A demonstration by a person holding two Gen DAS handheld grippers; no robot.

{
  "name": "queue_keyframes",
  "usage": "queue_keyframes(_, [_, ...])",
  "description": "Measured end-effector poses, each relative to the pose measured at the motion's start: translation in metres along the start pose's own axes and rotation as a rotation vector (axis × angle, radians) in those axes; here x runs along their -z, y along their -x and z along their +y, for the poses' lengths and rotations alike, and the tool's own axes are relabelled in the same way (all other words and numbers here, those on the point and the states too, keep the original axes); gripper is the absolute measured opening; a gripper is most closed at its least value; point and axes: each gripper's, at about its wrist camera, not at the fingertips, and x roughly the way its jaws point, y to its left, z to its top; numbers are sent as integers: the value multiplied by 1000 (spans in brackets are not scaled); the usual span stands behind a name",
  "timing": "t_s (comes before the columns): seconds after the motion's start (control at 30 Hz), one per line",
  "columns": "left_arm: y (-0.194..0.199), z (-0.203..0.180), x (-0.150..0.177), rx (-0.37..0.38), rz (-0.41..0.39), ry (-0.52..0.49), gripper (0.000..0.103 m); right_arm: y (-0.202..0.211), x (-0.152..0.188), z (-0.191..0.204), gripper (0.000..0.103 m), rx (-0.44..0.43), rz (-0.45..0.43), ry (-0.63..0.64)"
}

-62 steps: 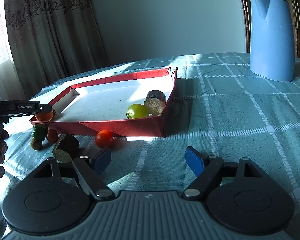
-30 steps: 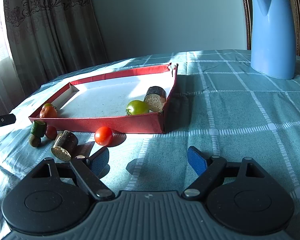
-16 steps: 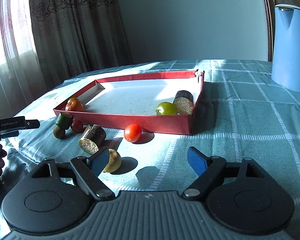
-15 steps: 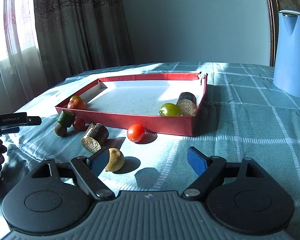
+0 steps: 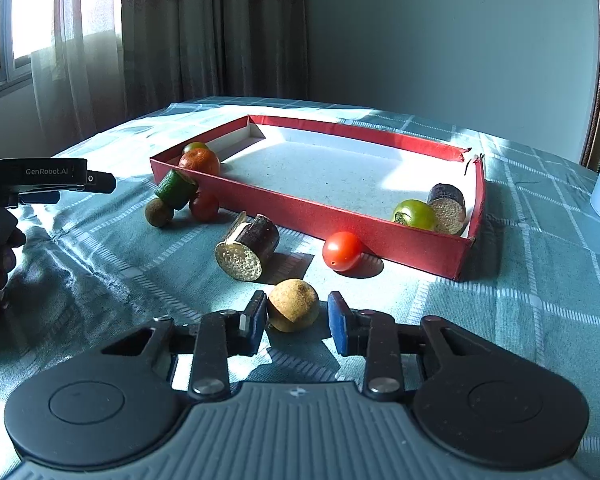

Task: Organize fruits
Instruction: 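Move the right gripper to the brown kiwi and grasp it, then carry the kiwi into the tray and open the right gripper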

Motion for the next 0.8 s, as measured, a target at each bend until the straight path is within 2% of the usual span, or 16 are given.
queue_keyframes(0.07, [0,0,0,2,0,0,103,0,0,-1,27,-9,0,-6])
queue_keyframes(0.4, [-2,-2,1,-6,7,-7,103,11,-2,-10,27,2,-73,-49])
queue_keyframes(0.67, [-3,-2,2,-7,14,-13,103,18,-43,-39,27,94,-182,-77])
queue_keyframes(0.8, [-3,-3,2,-7,19,-18,103,7,-59,-55,27,132,-190,-85])
